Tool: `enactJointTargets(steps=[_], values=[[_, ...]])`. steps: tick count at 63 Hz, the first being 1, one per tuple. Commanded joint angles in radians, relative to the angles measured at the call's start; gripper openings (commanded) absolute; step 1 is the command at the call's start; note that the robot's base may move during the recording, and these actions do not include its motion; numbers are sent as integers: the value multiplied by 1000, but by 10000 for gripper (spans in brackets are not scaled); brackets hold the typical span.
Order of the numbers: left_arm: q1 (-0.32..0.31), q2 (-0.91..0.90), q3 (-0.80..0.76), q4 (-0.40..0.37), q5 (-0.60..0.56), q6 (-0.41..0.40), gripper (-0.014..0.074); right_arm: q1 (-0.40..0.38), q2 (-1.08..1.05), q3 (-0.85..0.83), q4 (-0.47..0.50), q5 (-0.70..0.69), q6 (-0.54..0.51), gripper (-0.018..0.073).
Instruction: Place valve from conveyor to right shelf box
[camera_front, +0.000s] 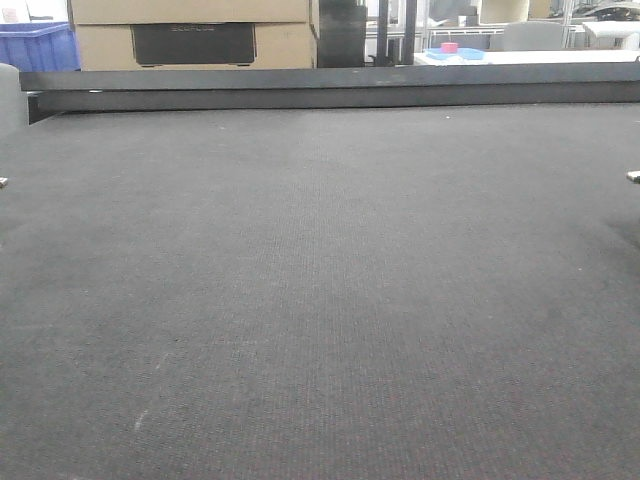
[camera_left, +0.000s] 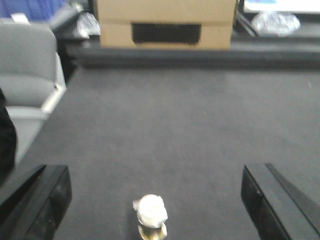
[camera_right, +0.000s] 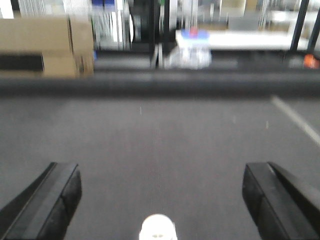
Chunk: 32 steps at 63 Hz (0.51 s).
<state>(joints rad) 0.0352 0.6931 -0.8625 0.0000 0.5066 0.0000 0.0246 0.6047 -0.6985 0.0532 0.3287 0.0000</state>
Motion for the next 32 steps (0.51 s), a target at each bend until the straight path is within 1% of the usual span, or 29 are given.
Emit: enactJointTargets(steps=[1,4,7,12,19,25,32], values=[[-23,32,-10,-17,18,-6,590,-4,100,-113,-3,149,0,559],[-35,42,-10,-17,25,-6,590,-4,154,-195,-20,243,0,559],[-46,50,-10,-19,29,-6,590,-4,235,-292,-41,366,-6,559],[-59,50,-10,-19,29,-6,590,-4,344,-424,-43,540,-69,559],[-65,50,-10,-19,31,-6,590,-4,481,-578,-43,719,-88,559],[-65,50,-10,-19,36,-6,590,-4,587,-673,-43,827,-127,559],[-68,50,-10,-19,38,-6,590,-4,679,-718,-43,867,-152,559]])
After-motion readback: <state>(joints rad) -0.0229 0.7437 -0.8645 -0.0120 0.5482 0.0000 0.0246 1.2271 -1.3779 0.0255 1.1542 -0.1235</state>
